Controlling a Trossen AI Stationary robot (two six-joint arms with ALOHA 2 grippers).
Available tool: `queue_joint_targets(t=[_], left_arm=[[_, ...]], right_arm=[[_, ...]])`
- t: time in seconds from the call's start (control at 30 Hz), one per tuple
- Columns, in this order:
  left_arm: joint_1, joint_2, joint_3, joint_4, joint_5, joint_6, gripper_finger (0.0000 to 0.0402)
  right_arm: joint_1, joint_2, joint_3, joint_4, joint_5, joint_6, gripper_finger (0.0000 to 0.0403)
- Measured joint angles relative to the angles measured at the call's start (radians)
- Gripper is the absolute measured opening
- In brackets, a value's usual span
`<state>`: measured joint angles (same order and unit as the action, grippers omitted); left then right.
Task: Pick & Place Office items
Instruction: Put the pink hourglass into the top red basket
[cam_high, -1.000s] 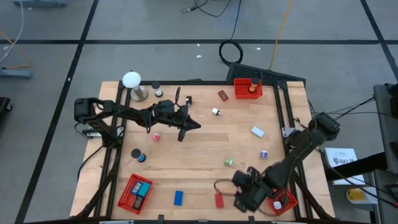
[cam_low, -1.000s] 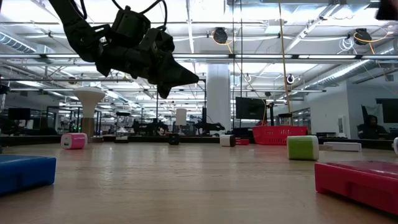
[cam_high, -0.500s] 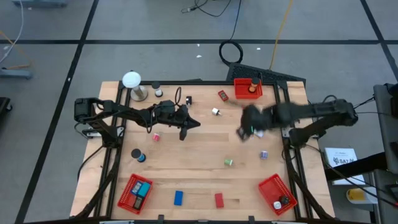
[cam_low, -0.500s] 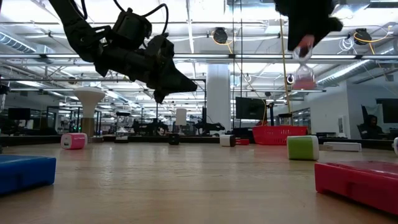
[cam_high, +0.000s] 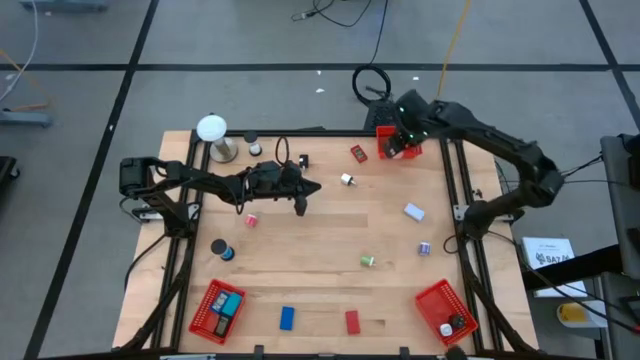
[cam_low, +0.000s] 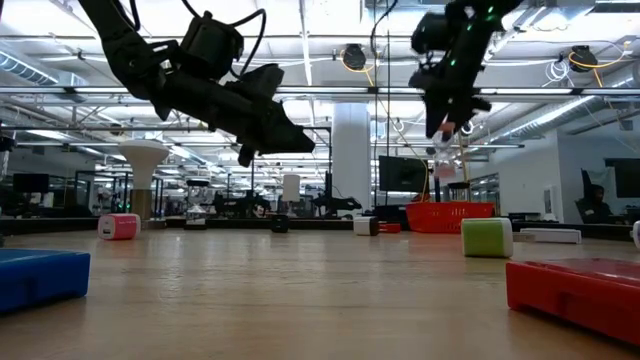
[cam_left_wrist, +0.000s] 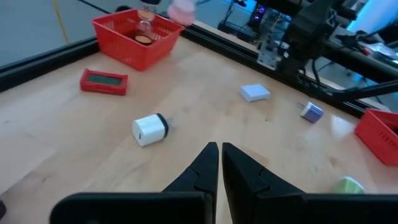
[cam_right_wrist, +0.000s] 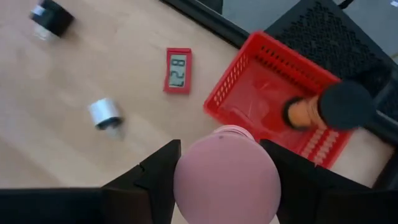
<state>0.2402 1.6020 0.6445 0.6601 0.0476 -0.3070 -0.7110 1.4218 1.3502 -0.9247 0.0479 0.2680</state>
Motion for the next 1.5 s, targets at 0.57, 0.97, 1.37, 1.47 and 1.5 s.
queue_joint_targets(t=[0.57, 0.97, 1.37, 1.47, 1.5], left_arm=[[-0.020, 0.000, 0.000, -0.005, -0.016, -0.017, 0.0021], [-0.020, 0.000, 0.000, -0.006, -0.024, -0.017, 0.0021], [-0.020, 0.000, 0.000, -0.006, -0.034, -0.007, 0.0021], [-0.020, 0.000, 0.000, -0.006, -0.034, -0.007, 0.0021], [-0.020, 0.000, 0.000, -0.006, -0.034, -0.007, 0.0021]], right_arm=[[-0.177, 0.257, 0.001, 0.290, -0.053, -0.261, 0.0191], [-0.227, 0.345, 0.000, 0.307, -0.081, -0.313, 0.0194], [-0.232, 0.345, 0.000, 0.337, -0.080, -0.304, 0.0204], [-0.232, 0.345, 0.000, 0.338, -0.079, -0.290, 0.0216], [-0.232, 0.345, 0.000, 0.337, -0.079, -0.286, 0.0221]])
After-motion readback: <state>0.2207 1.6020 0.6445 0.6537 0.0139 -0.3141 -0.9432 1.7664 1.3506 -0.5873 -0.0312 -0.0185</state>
